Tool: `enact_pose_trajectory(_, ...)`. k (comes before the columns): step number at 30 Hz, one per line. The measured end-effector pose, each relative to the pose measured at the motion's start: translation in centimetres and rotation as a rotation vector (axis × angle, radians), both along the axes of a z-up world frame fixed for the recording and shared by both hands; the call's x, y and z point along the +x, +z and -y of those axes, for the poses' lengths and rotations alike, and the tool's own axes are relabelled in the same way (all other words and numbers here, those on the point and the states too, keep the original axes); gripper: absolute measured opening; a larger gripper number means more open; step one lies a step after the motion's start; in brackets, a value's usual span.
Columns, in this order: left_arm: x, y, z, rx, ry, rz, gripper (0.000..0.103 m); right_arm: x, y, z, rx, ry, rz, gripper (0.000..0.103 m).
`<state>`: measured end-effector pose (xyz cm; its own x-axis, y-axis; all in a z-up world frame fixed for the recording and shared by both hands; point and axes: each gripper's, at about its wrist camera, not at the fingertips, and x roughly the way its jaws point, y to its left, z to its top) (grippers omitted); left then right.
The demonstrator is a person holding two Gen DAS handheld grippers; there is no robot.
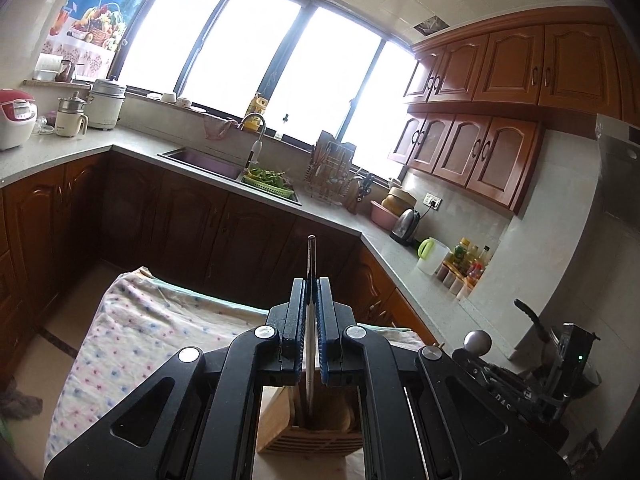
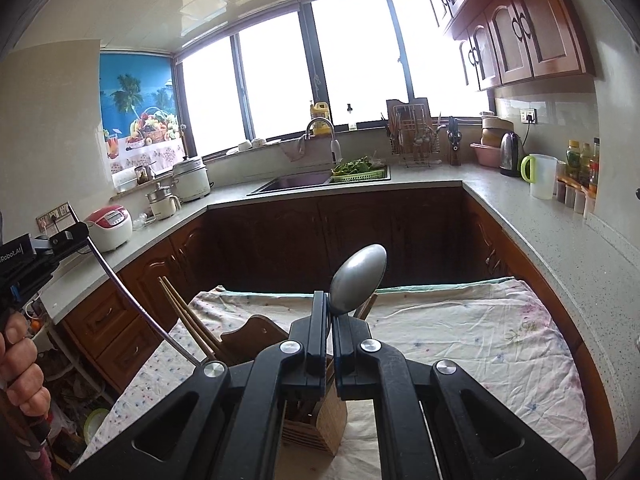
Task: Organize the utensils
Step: 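Lower the chopstick and spoon into the holder and open both tools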
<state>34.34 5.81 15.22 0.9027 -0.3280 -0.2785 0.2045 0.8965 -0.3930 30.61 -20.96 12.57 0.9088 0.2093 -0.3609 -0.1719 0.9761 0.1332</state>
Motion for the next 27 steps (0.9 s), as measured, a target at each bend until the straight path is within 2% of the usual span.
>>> enact_pose_trajectory(6, 1.2, -3.9, 1.0, 0.006, 0.007, -0.05, 0.004, 1.0, -2.7, -1.6, -0.049, 0.014, -0.022, 0.002)
enact_pose_trajectory(11, 1.9, -6.1, 2.3, 0.031, -0.019, -0.099, 0.004, 2.0, -5.1, -2.5, -0.05, 0.042, -0.086, 0.003)
enact_pose_trajectory(19, 2.4, -8.1, 3.8, 0.069, -0.057, -0.156, 0.005, 3.0, -7.3, -3.0, -0.033, 0.089, -0.172, 0.003)
enact_pose_trajectory(27, 2.6, -8.2, 3.7, 0.065, -0.06, -0.16, 0.005, 3.1, -7.6, -2.6, -0.008, 0.087, -0.187, 0.003)
